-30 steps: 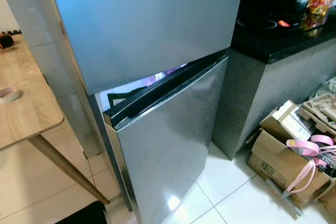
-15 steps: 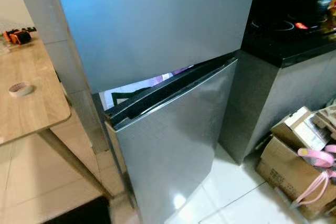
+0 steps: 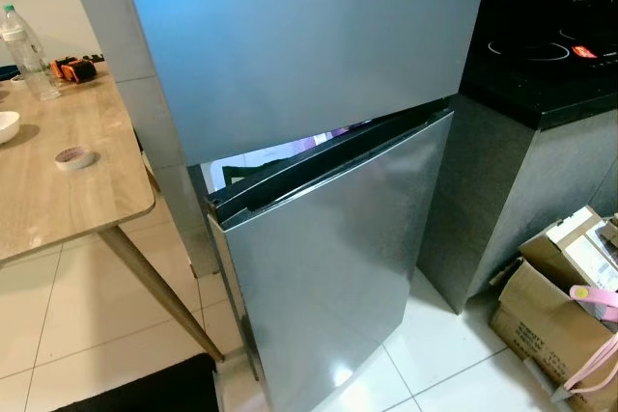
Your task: Restocking fridge
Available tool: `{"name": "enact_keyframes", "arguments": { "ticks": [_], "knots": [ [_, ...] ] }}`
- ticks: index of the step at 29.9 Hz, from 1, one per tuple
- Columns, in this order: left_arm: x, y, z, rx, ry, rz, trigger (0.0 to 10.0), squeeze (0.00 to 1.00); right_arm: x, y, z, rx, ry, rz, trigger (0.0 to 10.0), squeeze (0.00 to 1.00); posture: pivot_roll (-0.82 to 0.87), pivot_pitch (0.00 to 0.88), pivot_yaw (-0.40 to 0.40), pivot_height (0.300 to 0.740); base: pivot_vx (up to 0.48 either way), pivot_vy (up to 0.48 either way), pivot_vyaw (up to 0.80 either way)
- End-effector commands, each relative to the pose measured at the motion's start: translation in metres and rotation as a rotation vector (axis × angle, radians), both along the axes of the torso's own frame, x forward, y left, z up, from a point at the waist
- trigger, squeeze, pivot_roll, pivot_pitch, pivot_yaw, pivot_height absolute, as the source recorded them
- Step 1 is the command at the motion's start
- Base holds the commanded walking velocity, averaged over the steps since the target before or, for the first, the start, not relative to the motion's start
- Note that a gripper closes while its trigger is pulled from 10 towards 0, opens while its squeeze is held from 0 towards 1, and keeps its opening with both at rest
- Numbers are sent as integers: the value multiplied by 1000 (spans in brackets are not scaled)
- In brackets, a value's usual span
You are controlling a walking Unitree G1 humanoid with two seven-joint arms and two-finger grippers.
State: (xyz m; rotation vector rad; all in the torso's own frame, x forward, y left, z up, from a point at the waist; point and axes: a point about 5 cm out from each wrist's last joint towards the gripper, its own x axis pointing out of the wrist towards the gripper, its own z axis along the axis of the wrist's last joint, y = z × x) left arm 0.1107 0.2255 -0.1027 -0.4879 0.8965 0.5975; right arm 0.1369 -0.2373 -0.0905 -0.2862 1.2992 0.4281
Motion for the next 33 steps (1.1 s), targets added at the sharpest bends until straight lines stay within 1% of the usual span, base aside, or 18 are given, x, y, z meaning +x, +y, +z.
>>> {"name": "enact_keyframes", "arguments": {
  "ticks": [1,4,5,6,7,8,9,10,12,13,16,18,19,22,27,30,32,33],
  "knots": [
    [13,-20,1,-128,-142,110,10000,0,1,2,0,7,-6,3,10000,0,-93,0,9,740,0,0,0],
    [15,-20,3,-166,-206,175,10000,0,1,2,0,8,-6,4,10000,0,-93,0,9,740,0,0,0],
    [80,53,50,-58,-430,177,10000,0,1,2,0,9,-8,2,10000,0,-95,0,10,740,0,0,0],
    [80,53,50,-58,-430,177,10000,0,1,2,0,9,-8,2,10000,0,-95,0,10,740,0,0,0],
    [99,77,72,-4,-498,163,10000,0,1,2,0,9,-8,1,10000,0,-95,0,10,740,0,0,0],
    [99,77,72,-4,-498,163,10000,0,1,2,0,9,-8,1,10000,0,-95,0,10,740,0,0,0],
    [113,93,91,67,-532,113,10000,0,1,2,0,9,-8,1,10000,0,-98,0,11,740,0,0,0],
    [113,93,91,67,-532,113,10000,0,1,2,0,9,-8,1,10000,0,-98,0,11,740,0,0,0],
    [122,101,103,157,-520,21,10000,0,1,2,0,7,-7,3,10000,0,-98,0,11,740,0,0,0],
    [127,102,107,228,-464,-86,10000,0,1,2,0,7,-6,3,10000,0,-98,0,11,740,0,0,0],
    [129,102,109,270,-428,-177,10000,0,1,2,0,6,-6,3,10000,0,-101,0,10,740,0,0,0],
    [131,102,109,392,-306,-365,10000,0,1,2,0,6,-5,0,10000,0,-101,0,10,740,0,0,0],
    [130,103,109,428,-275,-404,10000,0,1,2,0,6,-5,-1,10000,0,-101,0,10,740,0,0,0],
    [134,110,119,456,-324,-337,10000,0,1,2,0,6,-5,-1,10000,0,-101,0,10,740,0,0,0],
    [145,123,143,507,-489,-152,10000,0,1,2,0,6,-7,2,10000,0,-101,0,10,740,0,0,0],
    [146,131,154,475,-608,37,10000,0,1,2,0,4,-10,5,10000,0,-103,0,9,740,0,0,0],
    [146,134,155,398,-671,149,10000,0,1,2,0,2,-11,7,10000,0,-103,0,9,740,0,0,0],
    [146,134,155,398,-671,149,10000,0,1,2,0,2,-11,7,10000,0,-103,0,9,740,0,0,0]
  ]
}}
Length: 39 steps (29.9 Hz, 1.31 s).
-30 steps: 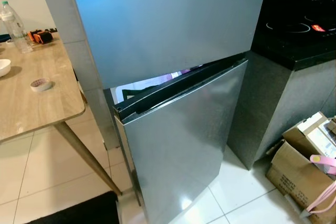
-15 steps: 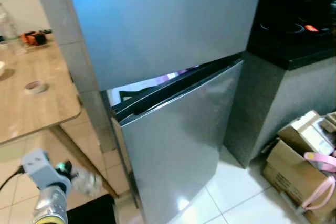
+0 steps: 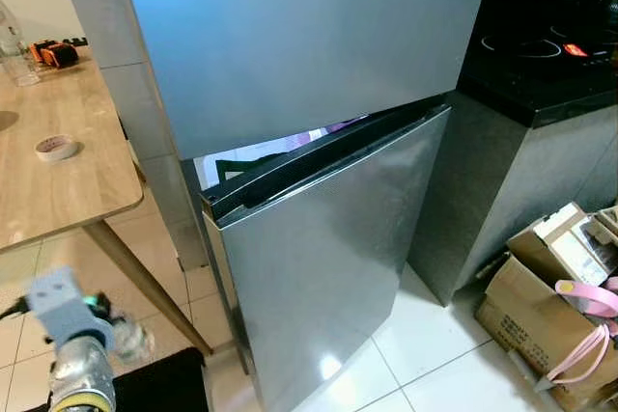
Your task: Restocking fridge
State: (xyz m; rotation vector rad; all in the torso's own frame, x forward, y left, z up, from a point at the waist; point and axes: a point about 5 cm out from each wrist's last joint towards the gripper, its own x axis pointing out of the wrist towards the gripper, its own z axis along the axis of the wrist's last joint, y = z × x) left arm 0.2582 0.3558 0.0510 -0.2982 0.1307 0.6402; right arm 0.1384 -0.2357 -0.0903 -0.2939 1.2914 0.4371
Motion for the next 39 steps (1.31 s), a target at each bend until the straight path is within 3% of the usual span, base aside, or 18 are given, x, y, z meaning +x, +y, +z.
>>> {"name": "enact_keyframes", "arguments": {
  "ticks": [1,3,4,5,6,7,8,9,10,12,21,25,28,31,32,35,37,39],
  "knots": [
    [0,1,-2,-234,-161,67,10000,0,0,0,0,-1,-5,-2,10000,0,-104,0,6,740,0,0,0],
    [0,1,-2,-234,-161,67,10000,0,0,0,0,-1,-5,-2,10000,0,-104,0,6,740,0,0,0],
    [2,-2,-4,-331,-222,66,10000,0,0,0,0,-2,-4,-1,10000,0,-104,0,6,740,0,0,0],
    [7,-14,-9,-436,-259,-1,10000,0,0,0,0,-4,-3,4,10000,0,-104,0,6,740,0,0,0],
    [7,-14,-9,-436,-259,-1,10000,0,0,0,0,-4,-3,4,10000,0,-104,0,6,740,0,0,0],
    [9,-20,-13,-511,-293,-24,10000,0,0,0,0,-5,-3,6,10000,0,-105,0,6,740,0,0,0],
    [9,-20,-13,-511,-293,-24,10000,0,0,0,0,-5,-3,6,10000,0,-105,0,6,740,0,0,0],
    [12,-29,-15,-621,-367,-58,10000,0,0,0,0,-6,-4,6,10000,0,-105,0,6,740,0,0,0],
    [12,-29,-15,-621,-367,-58,10000,0,0,0,0,-6,-4,6,10000,0,-105,0,6,740,0,0,0],
    [19,-47,-17,-701,-425,-161,10000,0,0,0,0,-6,-4,8,10000,0,-105,0,6,740,0,0,0],
    [30,-68,-13,-762,-508,-292,10000,0,0,0,0,-3,-5,7,10000,0,-111,0,2,740,0,0,0],
    [38,-89,-9,-810,-524,-467,10000,0,0,0,0,-4,-1,9,10000,0,-112,0,1,740,0,0,0],
    [40,-96,-8,-836,-532,-524,10000,0,0,0,0,-5,1,10,10000,0,-112,0,1,740,0,0,0],
    [43,-135,-9,-921,-503,-796,10000,0,-1,0,0,-11,14,19,10000,0,-112,0,1,740,0,0,0],
    [43,-135,-9,-921,-503,-796,10000,0,-1,0,0,-11,14,19,10000,0,-112,0,1,740,0,0,0],
    [37,-155,-15,-970,-465,-932,10000,0,-1,-1,0,-13,23,23,10000,0,-112,0,2,740,0,0,0],
    [37,-155,-15,-970,-465,-932,10000,0,-1,-1,0,-13,23,23,10000,0,-112,0,2,740,0,0,0],
    [31,-174,-21,-1023,-419,-1047,10000,0,-2,-1,0,-15,37,32,10000,0,-112,0,2,740,0,0,0]
  ]
}}
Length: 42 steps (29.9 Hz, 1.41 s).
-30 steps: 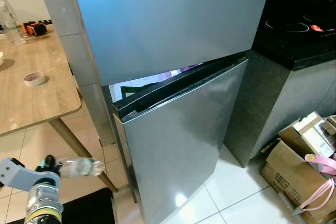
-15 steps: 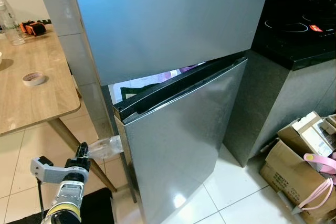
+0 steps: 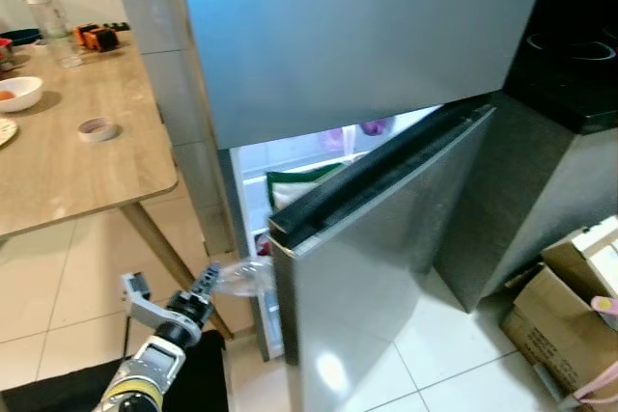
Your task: Restocking fridge
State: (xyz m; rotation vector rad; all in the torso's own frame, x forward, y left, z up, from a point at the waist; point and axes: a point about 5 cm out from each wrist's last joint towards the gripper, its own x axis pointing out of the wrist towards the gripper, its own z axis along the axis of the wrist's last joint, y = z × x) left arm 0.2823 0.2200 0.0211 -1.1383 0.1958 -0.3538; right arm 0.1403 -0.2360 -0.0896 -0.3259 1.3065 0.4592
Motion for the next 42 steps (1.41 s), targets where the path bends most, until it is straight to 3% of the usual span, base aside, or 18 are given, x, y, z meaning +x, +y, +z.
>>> {"name": "enact_keyframes", "arguments": {
  "ticks": [1,4,10,15,16,27,32,36,37,42],
  "knots": [
    [7,-39,9,-134,-110,-180,10000,0,-4,-1,-1,-1,22,-2,10000,0,-112,0,2,740,0,0,0],
    [2,-50,4,-142,-99,-252,10000,0,-5,-1,-1,-4,34,5,10000,0,-112,0,2,740,0,0,0],
    [-2,-51,-1,-117,-74,-262,10000,0,-5,-1,-1,-5,36,5,10000,0,-112,0,2,740,0,0,0],
    [-15,-39,-19,-35,51,-169,10000,0,-5,-1,-1,-2,37,3,10000,0,-112,0,2,740,0,0,0],
    [-25,-29,-32,8,141,-88,10000,0,-5,-1,-1,1,40,4,10000,0,-110,0,2,740,0,0,0],
    [-62,-11,-65,126,379,71,10000,0,-6,-2,-1,-3,62,12,10000,0,-108,0,-1,740,0,0,0],
    [-89,2,-86,341,566,171,10000,0,-7,-3,-1,-16,79,26,10000,0,-107,0,-1,740,0,0,0],
    [-104,6,-95,413,665,190,10000,0,-7,-4,-1,-30,86,33,10000,0,-107,0,-1,740,0,0,0],
    [-119,5,-104,463,746,178,10000,0,-8,-5,-1,-39,86,21,10000,0,-109,0,2,740,0,0,0],
    [-130,1,-110,488,797,163,10000,0,-8,-5,-1,-37,94,23,10000,0,-110,0,2,740,0,0,0]
  ]
}}
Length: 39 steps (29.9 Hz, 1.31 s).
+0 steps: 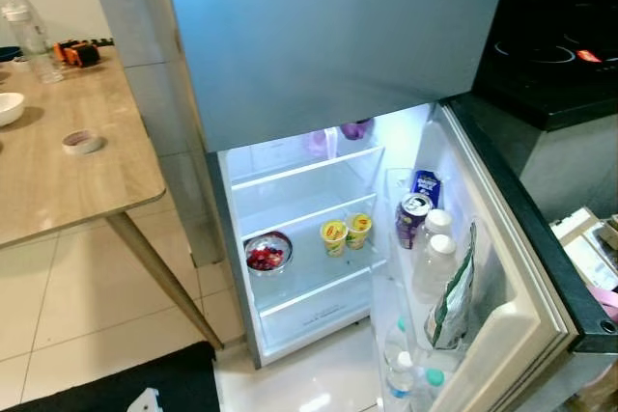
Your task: Restocking fridge
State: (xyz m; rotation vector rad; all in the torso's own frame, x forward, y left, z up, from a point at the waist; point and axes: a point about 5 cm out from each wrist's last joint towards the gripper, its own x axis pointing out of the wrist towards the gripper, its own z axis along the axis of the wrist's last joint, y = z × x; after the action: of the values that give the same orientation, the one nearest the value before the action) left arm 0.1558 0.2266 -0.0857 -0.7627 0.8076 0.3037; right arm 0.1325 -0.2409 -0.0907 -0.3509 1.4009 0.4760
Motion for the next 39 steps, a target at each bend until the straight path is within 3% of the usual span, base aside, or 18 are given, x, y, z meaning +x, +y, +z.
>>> {"name": "enact_keyframes", "arguments": {
  "ticks": [1,14,39],
  "knots": [
    [-5,-6,-4,8,34,-15,10000,0,-1,1,0,4,13,4,10000,0,-110,0,2,740,0,0,-769],
    [-7,-4,-5,76,71,-25,10000,0,-3,1,-1,4,38,7,10000,0,-109,0,1,740,0,0,-769],
    [-10,-10,-8,86,92,-45,10000,0,-3,2,-1,24,34,-19,10000,0,-110,0,0,740,0,0,-769]
  ]
}}
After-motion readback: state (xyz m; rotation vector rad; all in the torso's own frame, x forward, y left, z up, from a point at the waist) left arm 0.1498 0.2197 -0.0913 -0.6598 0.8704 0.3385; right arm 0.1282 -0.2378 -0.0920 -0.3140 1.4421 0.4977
